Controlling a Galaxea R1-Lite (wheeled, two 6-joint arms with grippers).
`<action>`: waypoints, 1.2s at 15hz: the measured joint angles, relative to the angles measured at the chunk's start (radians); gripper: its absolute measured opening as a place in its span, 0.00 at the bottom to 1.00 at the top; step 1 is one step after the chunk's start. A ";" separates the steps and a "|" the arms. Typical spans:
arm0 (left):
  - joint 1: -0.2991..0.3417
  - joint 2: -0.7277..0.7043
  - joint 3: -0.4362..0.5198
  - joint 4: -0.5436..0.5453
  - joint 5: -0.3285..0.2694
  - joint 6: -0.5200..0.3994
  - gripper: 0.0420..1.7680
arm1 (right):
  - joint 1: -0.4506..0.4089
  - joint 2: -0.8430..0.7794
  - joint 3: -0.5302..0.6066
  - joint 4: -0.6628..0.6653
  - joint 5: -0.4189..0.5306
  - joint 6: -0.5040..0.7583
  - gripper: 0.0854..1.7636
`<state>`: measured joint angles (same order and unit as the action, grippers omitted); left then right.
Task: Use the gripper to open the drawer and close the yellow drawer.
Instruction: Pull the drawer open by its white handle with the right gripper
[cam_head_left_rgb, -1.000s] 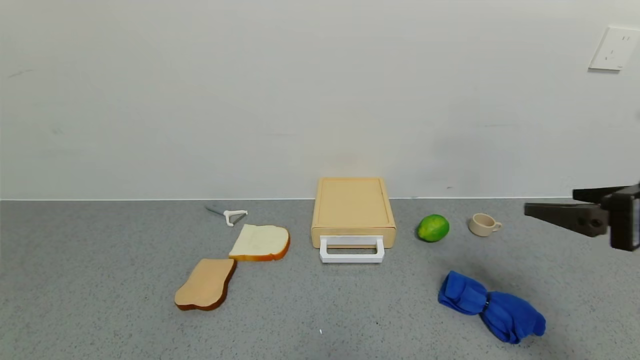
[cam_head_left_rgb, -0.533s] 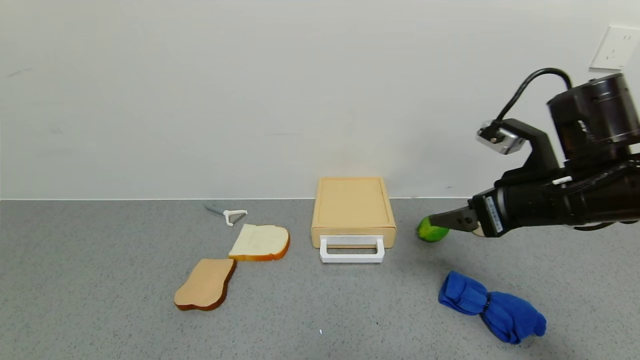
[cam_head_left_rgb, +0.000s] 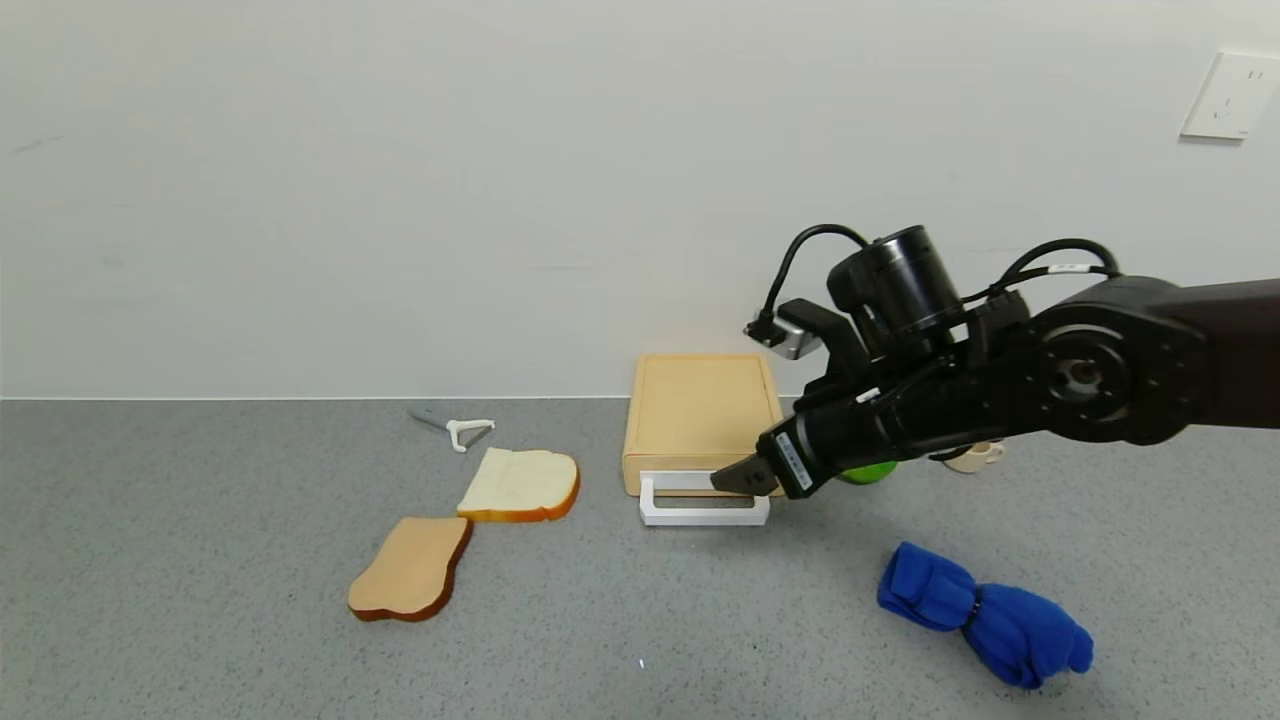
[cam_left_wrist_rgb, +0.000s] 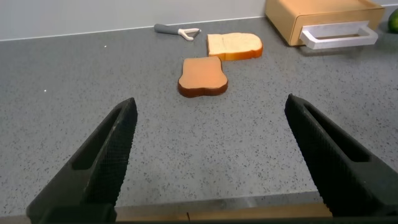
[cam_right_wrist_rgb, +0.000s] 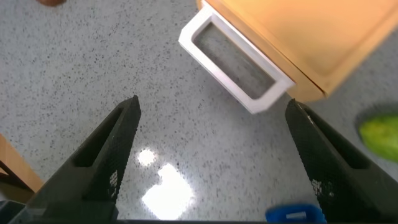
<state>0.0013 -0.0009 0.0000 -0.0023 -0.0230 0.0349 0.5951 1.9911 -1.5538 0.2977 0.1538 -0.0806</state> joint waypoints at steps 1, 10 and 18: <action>0.000 0.000 0.000 0.000 0.000 0.000 0.97 | 0.013 0.036 -0.027 0.000 0.000 -0.020 0.97; 0.000 0.000 0.000 0.002 -0.003 0.005 0.97 | 0.050 0.246 -0.183 0.038 -0.003 -0.058 0.97; 0.000 0.000 0.000 0.002 -0.003 0.005 0.97 | 0.050 0.273 -0.211 0.050 -0.005 -0.042 0.30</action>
<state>0.0013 -0.0009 0.0000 0.0000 -0.0257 0.0402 0.6455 2.2645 -1.7645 0.3477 0.1485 -0.1230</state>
